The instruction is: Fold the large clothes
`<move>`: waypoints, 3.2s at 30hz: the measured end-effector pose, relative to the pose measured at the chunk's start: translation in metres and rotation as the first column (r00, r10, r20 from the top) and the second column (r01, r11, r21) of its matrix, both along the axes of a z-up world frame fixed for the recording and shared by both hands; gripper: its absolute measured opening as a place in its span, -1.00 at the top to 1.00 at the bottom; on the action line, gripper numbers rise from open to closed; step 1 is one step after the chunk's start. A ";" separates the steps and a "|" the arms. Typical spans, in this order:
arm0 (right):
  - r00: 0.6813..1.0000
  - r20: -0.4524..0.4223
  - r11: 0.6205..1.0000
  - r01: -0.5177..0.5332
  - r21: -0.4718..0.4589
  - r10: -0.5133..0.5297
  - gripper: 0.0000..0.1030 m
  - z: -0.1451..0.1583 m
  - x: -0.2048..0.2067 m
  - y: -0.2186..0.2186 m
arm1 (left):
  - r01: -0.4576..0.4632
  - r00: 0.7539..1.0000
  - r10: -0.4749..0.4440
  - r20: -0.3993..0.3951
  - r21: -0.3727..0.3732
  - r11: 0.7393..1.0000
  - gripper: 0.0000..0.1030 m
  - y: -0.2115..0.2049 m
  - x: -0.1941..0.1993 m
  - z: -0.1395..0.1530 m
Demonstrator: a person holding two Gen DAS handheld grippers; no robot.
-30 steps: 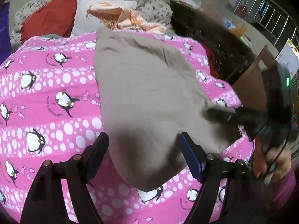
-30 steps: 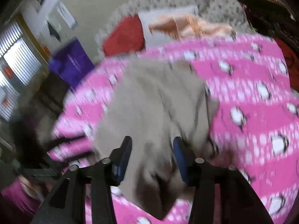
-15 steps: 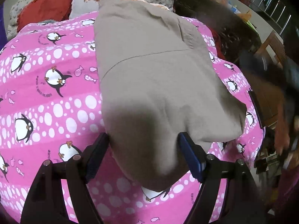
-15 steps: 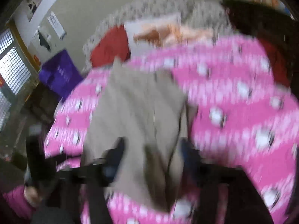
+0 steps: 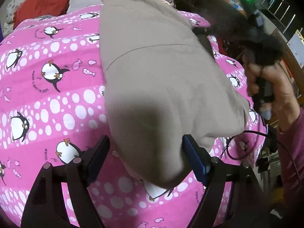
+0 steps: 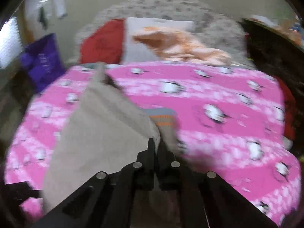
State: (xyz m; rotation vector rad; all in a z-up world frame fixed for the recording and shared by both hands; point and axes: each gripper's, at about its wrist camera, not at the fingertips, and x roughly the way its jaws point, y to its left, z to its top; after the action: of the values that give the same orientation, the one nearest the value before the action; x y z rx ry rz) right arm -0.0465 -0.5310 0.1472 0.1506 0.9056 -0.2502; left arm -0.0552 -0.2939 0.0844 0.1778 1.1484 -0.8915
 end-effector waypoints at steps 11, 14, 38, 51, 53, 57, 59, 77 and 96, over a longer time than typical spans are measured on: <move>0.992 0.082 0.981 0.076 0.176 -0.092 -0.05 0.033 -0.054 -0.009 | -0.025 0.987 0.032 0.160 -0.043 0.999 -0.54 -0.002 0.005 0.048; 0.992 0.123 0.977 -0.021 0.210 -0.005 -0.11 0.044 -0.065 0.020 | -0.073 0.982 0.079 0.171 -0.036 0.997 -0.54 -0.009 0.013 0.046; 0.998 0.062 0.987 0.001 0.159 -0.011 0.02 0.011 -0.119 0.056 | -0.127 0.972 0.108 0.208 0.080 0.989 -0.59 -0.034 0.012 0.013; 0.999 -0.034 0.968 0.039 0.246 -0.031 -0.21 -0.037 -0.135 0.038 | -0.100 0.995 0.102 0.024 -0.054 0.994 -0.64 -0.015 0.024 0.013; 0.998 0.044 0.961 0.037 0.275 -0.051 -0.57 -0.024 -0.140 0.024 | -0.116 0.993 0.116 -0.005 -0.105 0.988 -0.67 -0.008 0.034 0.016; 0.990 0.098 0.940 0.061 0.336 -0.100 -0.63 -0.026 -0.129 0.000 | -0.154 0.982 0.132 -0.133 -0.179 0.972 -0.76 -0.008 0.055 0.008; 0.991 0.102 0.914 0.040 0.404 -0.089 -0.63 -0.036 -0.110 -0.012 | -0.166 0.973 0.129 -0.193 -0.192 0.967 -0.77 -0.011 0.064 -0.002; 0.987 0.133 0.771 -0.149 0.619 0.084 0.54 -0.041 -0.056 0.010 | -0.075 0.981 0.025 -0.192 -0.259 0.963 0.32 -0.009 0.052 0.020; 0.975 -0.024 0.918 -0.201 0.342 0.222 0.06 0.000 -0.098 0.158 | -0.272 0.961 0.270 0.054 0.045 0.961 -0.35 0.140 -0.038 0.037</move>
State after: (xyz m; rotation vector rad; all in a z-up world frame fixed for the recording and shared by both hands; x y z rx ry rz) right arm -0.1442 -0.3726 0.1475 0.3616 1.0147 0.1060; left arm -0.0927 -0.1540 0.1213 0.0805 1.1206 -0.6123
